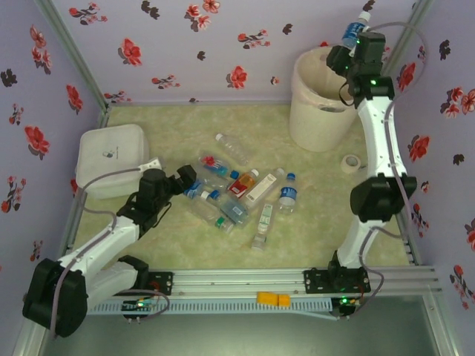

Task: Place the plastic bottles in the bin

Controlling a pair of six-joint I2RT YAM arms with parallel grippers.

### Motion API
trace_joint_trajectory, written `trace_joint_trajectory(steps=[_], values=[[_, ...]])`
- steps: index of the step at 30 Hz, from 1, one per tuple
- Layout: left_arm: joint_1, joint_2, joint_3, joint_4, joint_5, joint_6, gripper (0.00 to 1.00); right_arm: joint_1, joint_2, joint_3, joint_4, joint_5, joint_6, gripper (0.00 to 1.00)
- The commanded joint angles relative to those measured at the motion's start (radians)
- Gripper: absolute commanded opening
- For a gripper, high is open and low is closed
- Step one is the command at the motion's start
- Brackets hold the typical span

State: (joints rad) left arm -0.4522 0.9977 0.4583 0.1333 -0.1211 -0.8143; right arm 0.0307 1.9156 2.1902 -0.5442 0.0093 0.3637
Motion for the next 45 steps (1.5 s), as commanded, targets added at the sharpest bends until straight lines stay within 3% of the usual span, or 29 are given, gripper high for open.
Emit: trace_joint_trajectory(steps=[1,6,10,16,21,25,32,38,42,45], values=[[0.007,-0.042,-0.028,-0.038,0.002,-0.015,1.00,0.009,0.117,0.120,-0.121,-0.002,0.020,0.40],[0.007,-0.058,-0.021,-0.057,-0.009,0.011,1.00,0.009,0.201,0.165,-0.159,-0.006,0.056,0.43],[0.007,-0.047,-0.011,-0.058,-0.005,0.021,1.00,0.008,0.224,0.170,-0.157,-0.005,0.069,0.54],[0.007,-0.048,-0.003,-0.073,0.005,0.030,1.00,0.008,0.206,0.216,-0.174,0.020,0.051,0.99],[0.007,-0.046,0.012,-0.089,0.026,0.040,1.00,0.009,0.118,0.200,-0.181,0.010,0.022,1.00],[0.004,-0.022,0.047,-0.106,0.031,0.052,1.00,0.023,-0.016,0.067,-0.147,-0.012,0.016,1.00],[-0.017,0.097,0.171,-0.151,0.030,0.085,1.00,0.102,-0.341,-0.395,0.020,-0.008,0.024,1.00],[-0.087,0.236,0.317,-0.289,-0.029,0.074,1.00,0.182,-0.573,-0.776,0.165,-0.037,0.057,1.00],[-0.157,0.275,0.368,-0.408,-0.091,-0.010,1.00,0.202,-0.708,-1.036,0.341,-0.072,0.118,1.00],[-0.224,0.265,0.350,-0.461,-0.111,-0.110,1.00,0.204,-0.762,-1.130,0.339,-0.075,0.137,1.00]])
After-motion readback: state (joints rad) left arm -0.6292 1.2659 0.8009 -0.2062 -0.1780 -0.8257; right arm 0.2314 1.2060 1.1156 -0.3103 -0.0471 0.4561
